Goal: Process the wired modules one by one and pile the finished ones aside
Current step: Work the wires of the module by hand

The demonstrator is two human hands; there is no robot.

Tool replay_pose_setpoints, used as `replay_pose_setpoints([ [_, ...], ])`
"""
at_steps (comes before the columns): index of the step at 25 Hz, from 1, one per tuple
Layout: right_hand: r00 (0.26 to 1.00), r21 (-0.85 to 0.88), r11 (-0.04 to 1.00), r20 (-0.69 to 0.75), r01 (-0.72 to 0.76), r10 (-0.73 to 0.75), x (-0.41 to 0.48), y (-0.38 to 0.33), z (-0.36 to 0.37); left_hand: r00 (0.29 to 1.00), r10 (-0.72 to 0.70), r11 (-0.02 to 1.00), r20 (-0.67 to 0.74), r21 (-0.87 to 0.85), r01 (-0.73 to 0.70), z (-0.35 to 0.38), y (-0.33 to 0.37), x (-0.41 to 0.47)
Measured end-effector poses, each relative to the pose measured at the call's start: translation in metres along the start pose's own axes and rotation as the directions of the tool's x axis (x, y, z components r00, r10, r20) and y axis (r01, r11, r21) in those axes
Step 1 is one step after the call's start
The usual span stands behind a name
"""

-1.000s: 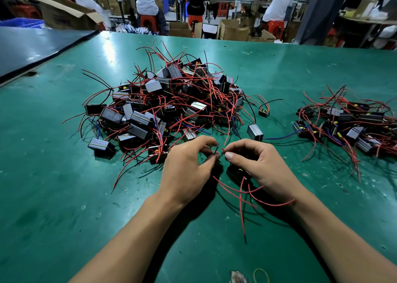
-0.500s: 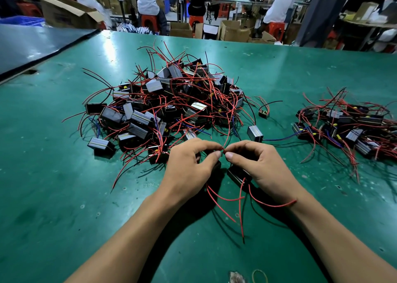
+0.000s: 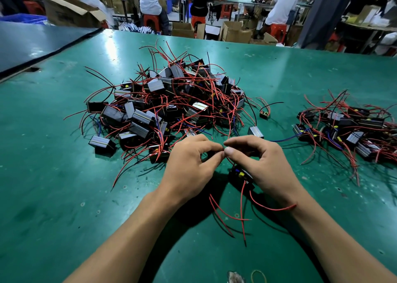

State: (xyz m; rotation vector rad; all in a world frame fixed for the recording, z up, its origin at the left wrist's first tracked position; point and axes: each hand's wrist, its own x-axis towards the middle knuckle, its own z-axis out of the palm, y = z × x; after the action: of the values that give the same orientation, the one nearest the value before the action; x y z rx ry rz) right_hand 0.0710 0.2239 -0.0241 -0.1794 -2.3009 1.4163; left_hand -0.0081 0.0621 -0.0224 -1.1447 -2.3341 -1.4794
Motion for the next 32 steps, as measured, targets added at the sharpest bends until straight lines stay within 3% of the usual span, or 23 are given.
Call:
replay_pose_setpoints([
  [6,0.997,-0.126,0.991,-0.056,0.049,-0.056,-0.001,-0.012,0.001,0.996,0.09,0.987,0.017,0.13,-0.092,-0.001,0.0,-0.003],
  [13,0.991,0.013,0.994,-0.078,-0.11,0.111,-0.001,-0.016,0.009,0.994,0.112,0.982,0.003,0.152,-0.111,0.0,-0.002,-0.004],
  [17,0.998,-0.117,0.993,0.052,0.033,-0.027,-0.006,-0.017,0.0,0.999,0.011,0.997,-0.033,0.08,-0.009,-0.003,-0.007,0.0],
  [21,0.972,-0.25,0.939,0.049,0.236,-0.231,-0.004,-0.014,-0.002,1.0,0.021,0.997,0.023,0.07,-0.023,-0.006,-0.006,0.001],
  [27,0.952,-0.266,0.915,0.076,0.305,-0.296,-0.001,-0.013,-0.009,0.991,0.088,0.992,0.099,0.085,-0.097,-0.009,-0.002,0.001],
  [29,0.967,-0.29,0.923,0.056,0.252,-0.247,-0.002,-0.015,-0.006,0.99,0.116,0.987,0.084,0.101,-0.124,-0.008,-0.002,0.0],
  [32,0.995,-0.195,0.98,0.09,-0.024,0.042,-0.002,-0.015,-0.001,0.99,0.133,0.982,0.052,0.132,-0.139,-0.006,-0.001,-0.001],
])
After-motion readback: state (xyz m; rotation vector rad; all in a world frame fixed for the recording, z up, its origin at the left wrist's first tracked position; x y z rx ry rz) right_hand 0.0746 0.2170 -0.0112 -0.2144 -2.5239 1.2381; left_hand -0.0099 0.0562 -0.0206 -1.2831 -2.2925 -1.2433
